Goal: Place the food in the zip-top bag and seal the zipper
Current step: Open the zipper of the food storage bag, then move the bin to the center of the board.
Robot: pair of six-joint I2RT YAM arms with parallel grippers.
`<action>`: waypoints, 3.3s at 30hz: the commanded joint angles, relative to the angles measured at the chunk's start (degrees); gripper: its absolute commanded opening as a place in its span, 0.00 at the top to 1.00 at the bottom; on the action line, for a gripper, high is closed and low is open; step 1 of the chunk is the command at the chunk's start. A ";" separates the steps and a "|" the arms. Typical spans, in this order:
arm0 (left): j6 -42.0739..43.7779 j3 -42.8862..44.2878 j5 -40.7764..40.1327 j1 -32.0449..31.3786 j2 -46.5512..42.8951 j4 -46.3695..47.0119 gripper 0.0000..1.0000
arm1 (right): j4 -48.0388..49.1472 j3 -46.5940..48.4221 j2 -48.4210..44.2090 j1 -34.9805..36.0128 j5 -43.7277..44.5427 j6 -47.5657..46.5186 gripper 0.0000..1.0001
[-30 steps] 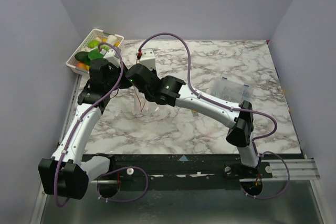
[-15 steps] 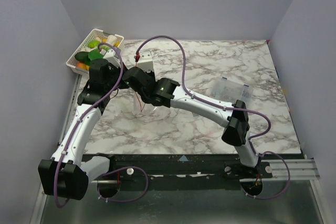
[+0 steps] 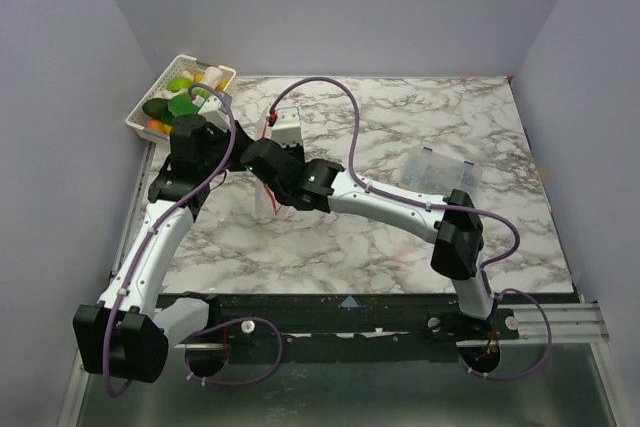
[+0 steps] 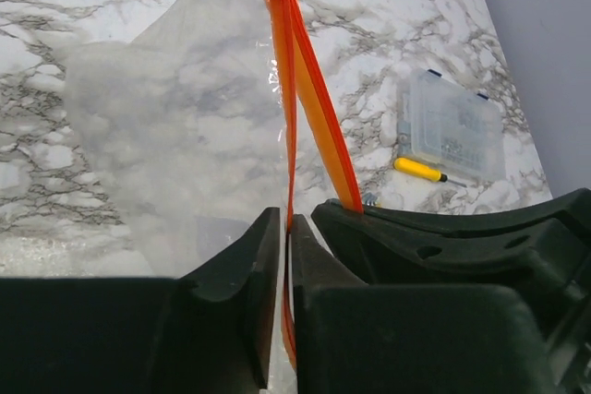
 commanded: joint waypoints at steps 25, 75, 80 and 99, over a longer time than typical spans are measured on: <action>3.54 6.19 -9.32 7.76 -3.04 -7.62 0.08 | 26.05 -27.51 -19.97 -15.95 3.17 -30.70 0.99; -41.20 41.85 -33.39 23.80 56.61 -13.70 0.03 | 31.78 -30.79 -15.87 -18.54 -11.43 -31.86 0.99; -41.20 39.57 -32.60 22.04 54.91 -17.46 0.01 | 31.97 -30.90 -16.32 -18.56 -11.91 -31.68 0.99; -50.15 25.16 -26.62 10.84 44.79 -20.12 0.02 | 32.49 -32.90 -19.60 -18.60 -13.54 -30.30 0.99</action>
